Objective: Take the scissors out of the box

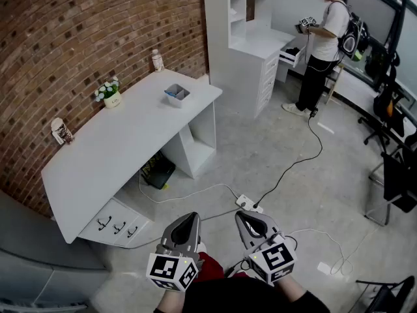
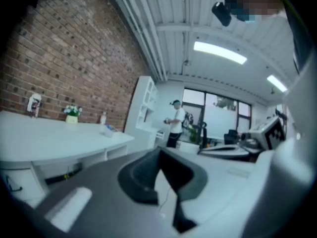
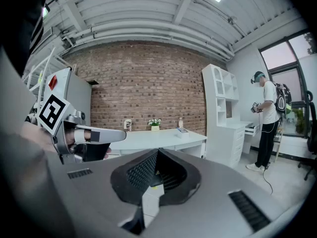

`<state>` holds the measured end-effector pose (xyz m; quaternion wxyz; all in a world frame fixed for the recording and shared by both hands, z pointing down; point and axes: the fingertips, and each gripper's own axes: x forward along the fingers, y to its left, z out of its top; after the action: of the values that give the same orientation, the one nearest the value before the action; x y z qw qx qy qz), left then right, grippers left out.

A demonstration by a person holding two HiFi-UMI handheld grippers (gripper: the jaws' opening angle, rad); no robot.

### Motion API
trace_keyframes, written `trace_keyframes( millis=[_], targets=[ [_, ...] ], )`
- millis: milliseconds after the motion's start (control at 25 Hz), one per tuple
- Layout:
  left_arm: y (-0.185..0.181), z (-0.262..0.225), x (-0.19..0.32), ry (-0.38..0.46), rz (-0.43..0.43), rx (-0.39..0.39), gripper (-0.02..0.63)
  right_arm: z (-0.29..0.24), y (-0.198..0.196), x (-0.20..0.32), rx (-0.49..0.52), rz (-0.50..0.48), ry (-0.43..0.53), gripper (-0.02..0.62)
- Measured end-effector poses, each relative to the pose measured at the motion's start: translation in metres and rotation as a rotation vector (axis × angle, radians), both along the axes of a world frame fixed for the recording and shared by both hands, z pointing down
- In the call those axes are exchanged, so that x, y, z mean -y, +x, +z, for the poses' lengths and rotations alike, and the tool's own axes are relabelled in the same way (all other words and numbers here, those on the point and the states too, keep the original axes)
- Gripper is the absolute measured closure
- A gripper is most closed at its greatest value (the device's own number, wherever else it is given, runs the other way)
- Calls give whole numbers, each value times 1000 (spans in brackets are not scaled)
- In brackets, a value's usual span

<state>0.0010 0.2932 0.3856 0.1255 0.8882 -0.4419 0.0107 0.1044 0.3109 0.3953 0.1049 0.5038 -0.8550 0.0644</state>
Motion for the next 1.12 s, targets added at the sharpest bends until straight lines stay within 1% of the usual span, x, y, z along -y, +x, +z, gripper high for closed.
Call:
trace_keyframes(
  millis=[240,440,720,920,1120],
  targets=[
    [-11,5,14,-7,-7,17,603,1,-8,15,23,-15,-5,588],
    [-26,10,37,-9,-28,31,603,0,-16,36,61,-22,-21,586],
    [-54,14,83,-20,-49,24,603,0,-22,82,72,14,-22,586],
    [-68,19,110,-25,-27,30,603,5,-29,112,72,51,-31,586],
    [-89,21,132,-33,-11,35,603,8,-48,135,73,73,-56,586]
  ],
)
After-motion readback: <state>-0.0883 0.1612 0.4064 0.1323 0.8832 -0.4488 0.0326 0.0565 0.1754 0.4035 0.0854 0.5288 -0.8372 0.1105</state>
